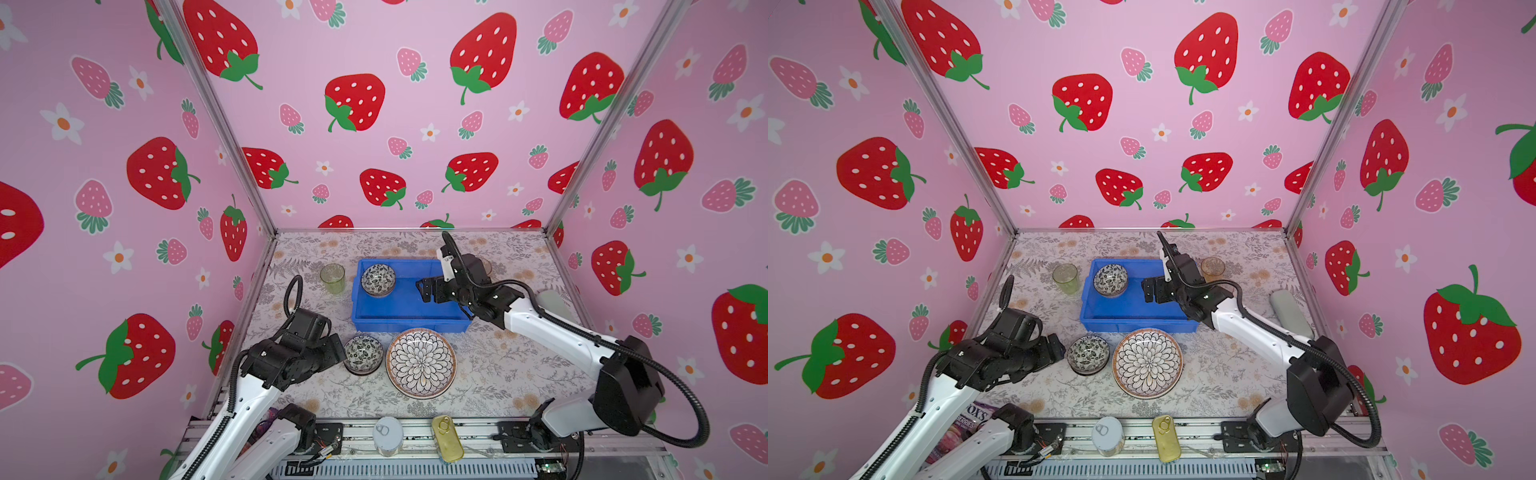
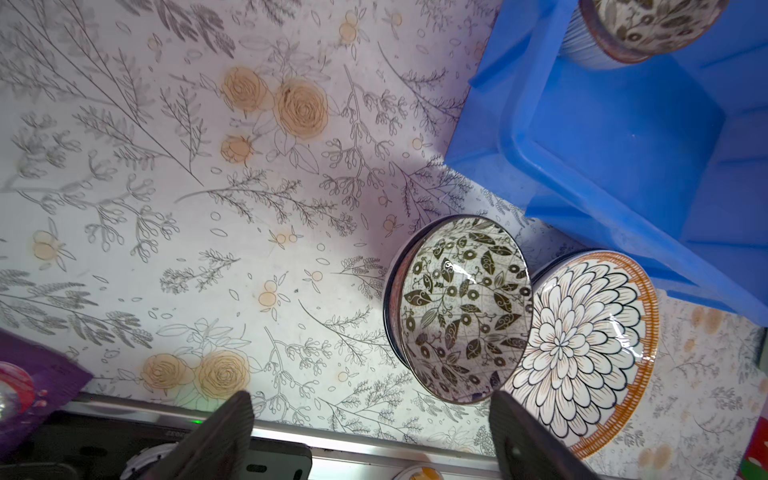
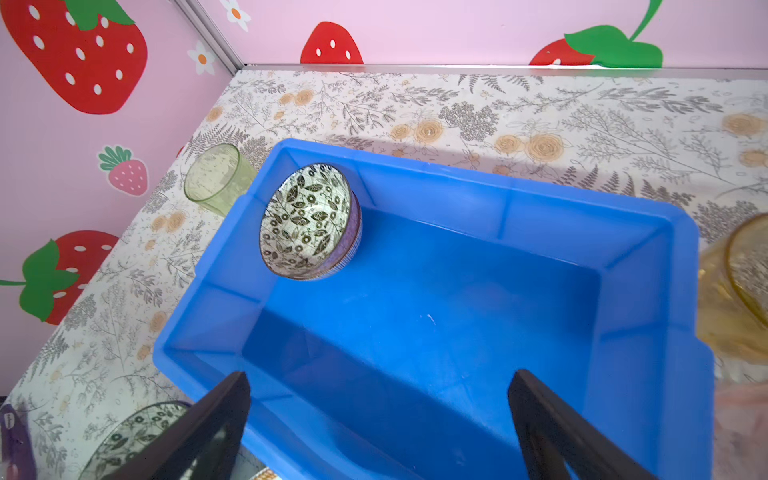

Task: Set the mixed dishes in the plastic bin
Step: 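Open and withdraw right gripper while left gripper lowers onto the bowl stack, then close left gripper on the rim of the next leaf-patterned bowl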

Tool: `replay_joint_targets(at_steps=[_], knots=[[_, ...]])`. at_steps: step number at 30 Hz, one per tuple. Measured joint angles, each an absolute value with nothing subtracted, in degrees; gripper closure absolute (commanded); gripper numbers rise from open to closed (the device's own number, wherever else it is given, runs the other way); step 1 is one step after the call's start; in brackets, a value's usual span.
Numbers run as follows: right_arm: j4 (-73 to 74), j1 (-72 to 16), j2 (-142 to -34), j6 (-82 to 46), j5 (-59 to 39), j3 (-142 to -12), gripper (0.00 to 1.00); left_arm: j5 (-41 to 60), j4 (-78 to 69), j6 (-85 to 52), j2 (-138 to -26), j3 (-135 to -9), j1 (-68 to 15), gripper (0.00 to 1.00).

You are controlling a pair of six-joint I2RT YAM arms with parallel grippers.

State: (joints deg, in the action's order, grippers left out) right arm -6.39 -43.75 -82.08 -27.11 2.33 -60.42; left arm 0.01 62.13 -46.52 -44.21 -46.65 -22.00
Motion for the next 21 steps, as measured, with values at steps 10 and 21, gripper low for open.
replay_joint_targets(at_steps=[10, 21], knots=[[-3.81, -42.35, -74.87, -25.41, 0.14, -52.38, 0.0, 2.79, 58.13, -48.03, -47.75, -43.38, -22.59, 0.22], [-3.38, -39.22, -72.03, -25.43, -2.76, -48.25, 0.02, 4.14, 53.47, -48.77, -53.23, -40.91, -24.69, 0.38]])
